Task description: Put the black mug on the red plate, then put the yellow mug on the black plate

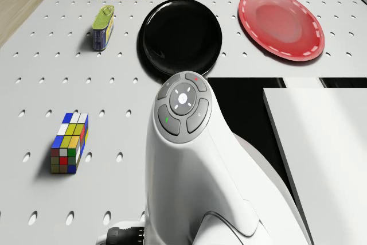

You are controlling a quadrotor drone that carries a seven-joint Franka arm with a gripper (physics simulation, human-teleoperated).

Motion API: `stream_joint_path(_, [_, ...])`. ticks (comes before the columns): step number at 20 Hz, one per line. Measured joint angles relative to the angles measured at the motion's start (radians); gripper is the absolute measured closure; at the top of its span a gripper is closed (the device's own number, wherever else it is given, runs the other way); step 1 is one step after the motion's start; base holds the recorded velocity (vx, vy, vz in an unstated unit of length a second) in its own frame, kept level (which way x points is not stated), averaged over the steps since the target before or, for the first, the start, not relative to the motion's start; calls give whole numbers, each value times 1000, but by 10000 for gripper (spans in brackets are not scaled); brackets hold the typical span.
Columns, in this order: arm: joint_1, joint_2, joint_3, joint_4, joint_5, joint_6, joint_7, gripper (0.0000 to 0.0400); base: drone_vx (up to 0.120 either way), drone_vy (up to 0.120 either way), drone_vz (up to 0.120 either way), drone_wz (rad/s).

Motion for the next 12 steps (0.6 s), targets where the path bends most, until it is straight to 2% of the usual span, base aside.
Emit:
stream_joint_path(2, [-4, -10, 3, 1, 5, 9, 4, 0, 0, 0, -100, 0])
stream_joint_path(3, [-6, -15, 5, 1, 8, 13, 5, 0, 0, 0, 0, 0])
stream_joint_path(6, [-11, -30, 10, 2, 16, 27, 10, 0, 0, 0, -120, 0])
stream_joint_path(7, [-12, -35, 11, 2, 18, 31, 12, 0, 0, -80, -120, 0])
stream_joint_path(12, [-20, -58, 18, 4, 30, 53, 19, 0, 0, 0, 0, 0])
